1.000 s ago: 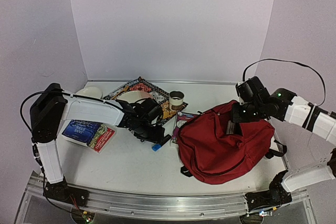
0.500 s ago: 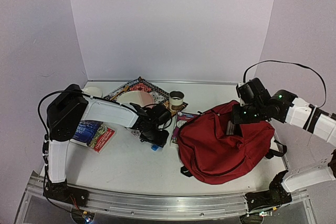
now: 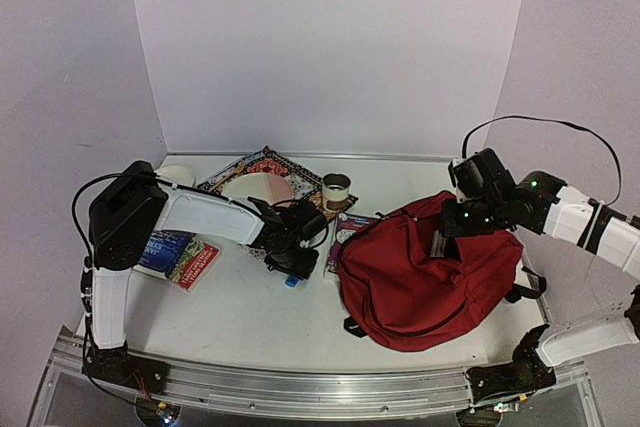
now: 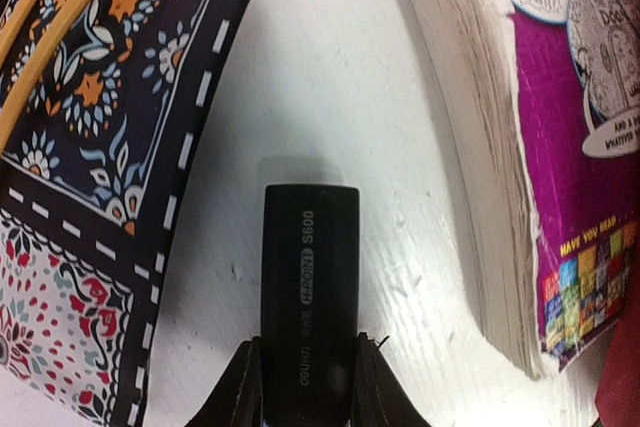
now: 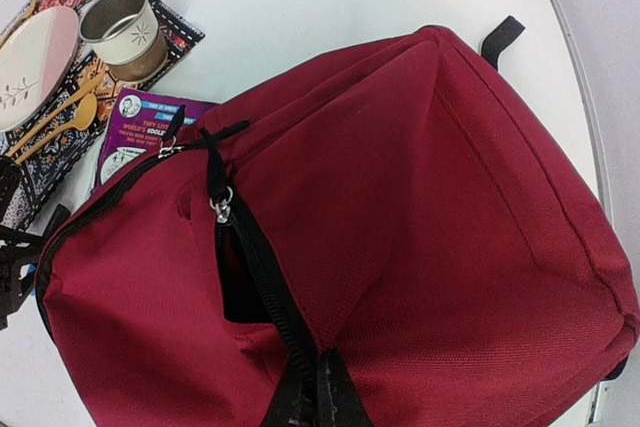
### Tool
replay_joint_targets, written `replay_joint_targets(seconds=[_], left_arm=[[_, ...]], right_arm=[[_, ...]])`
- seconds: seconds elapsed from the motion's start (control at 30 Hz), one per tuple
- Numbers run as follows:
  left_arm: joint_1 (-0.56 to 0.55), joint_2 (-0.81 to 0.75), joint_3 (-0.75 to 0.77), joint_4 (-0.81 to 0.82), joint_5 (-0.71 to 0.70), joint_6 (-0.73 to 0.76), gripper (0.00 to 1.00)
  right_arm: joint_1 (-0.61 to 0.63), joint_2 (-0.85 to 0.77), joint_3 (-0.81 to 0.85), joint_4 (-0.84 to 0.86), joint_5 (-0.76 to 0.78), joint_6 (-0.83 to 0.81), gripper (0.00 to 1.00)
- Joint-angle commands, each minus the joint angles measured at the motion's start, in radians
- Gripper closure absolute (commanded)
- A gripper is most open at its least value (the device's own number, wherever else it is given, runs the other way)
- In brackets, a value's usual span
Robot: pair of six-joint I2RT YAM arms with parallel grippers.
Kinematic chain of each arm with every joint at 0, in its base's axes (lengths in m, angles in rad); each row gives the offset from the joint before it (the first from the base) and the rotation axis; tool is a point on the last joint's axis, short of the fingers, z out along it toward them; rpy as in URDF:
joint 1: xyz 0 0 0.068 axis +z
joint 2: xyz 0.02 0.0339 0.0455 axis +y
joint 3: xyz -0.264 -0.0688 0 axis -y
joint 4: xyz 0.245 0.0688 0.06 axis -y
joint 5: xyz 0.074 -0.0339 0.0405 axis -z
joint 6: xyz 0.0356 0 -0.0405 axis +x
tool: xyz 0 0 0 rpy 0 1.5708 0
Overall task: Pack the student bag
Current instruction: Pick up the pen from the second largest pocket of the bag, then place the pen in the second largest pocket of the bag.
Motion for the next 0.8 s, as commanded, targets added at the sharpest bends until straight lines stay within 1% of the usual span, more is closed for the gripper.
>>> replay_joint_targets(seconds=[0.0,0.17,0.33,0.47,0.6,0.77], left_arm=[[-0.011,-0.092,-0.057,-0.045,0.064,-0.044,0.93],[-0.010,-0.208,-0.087,-0.042,0.075,-0.083,1.00],[-0.009,-0.307,-0.116,-0.023,0.096,-0.113,1.00],[-0.009,-0.375,-0.139,0.012,0.144,-0.143,1.00],[-0.008,-0.442,-0.170,0.081,0.197,-0.175,1.00],[-0.008,-0.472,-0.189,0.167,0.295,-0.207,1.00]], right_arm=[[-0.003,-0.016,0.025,0.012,-0.031,-0.005,1.00],[-0.003,-0.027,0.043,0.016,-0.079,-0.007,1.00],[-0.001,-0.047,0.059,0.035,-0.150,0.013,1.00],[0.009,-0.054,0.069,0.063,-0.210,0.034,1.00],[0.033,-0.049,0.092,0.081,-0.239,0.058,1.00],[0.091,-0.019,0.141,0.103,-0.236,0.086,1.00]])
